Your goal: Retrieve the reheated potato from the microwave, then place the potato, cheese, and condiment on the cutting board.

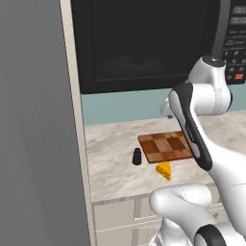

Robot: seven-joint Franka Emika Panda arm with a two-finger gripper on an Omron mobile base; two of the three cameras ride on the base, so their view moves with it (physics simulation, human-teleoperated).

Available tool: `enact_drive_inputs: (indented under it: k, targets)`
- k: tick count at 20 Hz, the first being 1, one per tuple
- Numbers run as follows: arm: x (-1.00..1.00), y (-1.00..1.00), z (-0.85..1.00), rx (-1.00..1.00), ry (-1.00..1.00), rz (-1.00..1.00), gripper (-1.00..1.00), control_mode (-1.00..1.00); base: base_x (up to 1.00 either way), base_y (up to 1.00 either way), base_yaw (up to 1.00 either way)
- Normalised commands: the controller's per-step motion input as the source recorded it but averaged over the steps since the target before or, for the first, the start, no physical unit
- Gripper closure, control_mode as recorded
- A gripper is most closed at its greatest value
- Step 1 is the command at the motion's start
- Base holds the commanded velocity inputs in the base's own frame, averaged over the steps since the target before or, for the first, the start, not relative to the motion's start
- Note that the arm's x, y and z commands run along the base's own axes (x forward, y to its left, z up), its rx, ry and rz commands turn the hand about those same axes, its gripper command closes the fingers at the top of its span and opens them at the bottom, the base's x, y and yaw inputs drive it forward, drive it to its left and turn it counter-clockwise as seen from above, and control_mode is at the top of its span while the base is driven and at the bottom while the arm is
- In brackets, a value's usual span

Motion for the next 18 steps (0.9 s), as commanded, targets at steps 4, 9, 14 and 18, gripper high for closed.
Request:
enact_drive_inputs:
  k: [4, 9, 14, 18]
  targets:
    - [-0.14, -0.28, 0.38, 0.0, -0.18, 0.0, -1.0, -1.0, 0.0, 0.0, 0.0]
    - [-0.11, -0.27, 0.43, 0.0, -0.23, 0.0, -1.0, -1.0, 0.0, 0.0, 0.0]
    - [-0.09, -0.24, 0.47, 0.0, -0.24, 0.0, -1.0, -1.0, 0.0, 0.0, 0.0]
    - [-0.01, -0.26, 0.49, 0.0, -0.26, -0.01, -1.0, -1.0, 0.0, 0.0, 0.0]
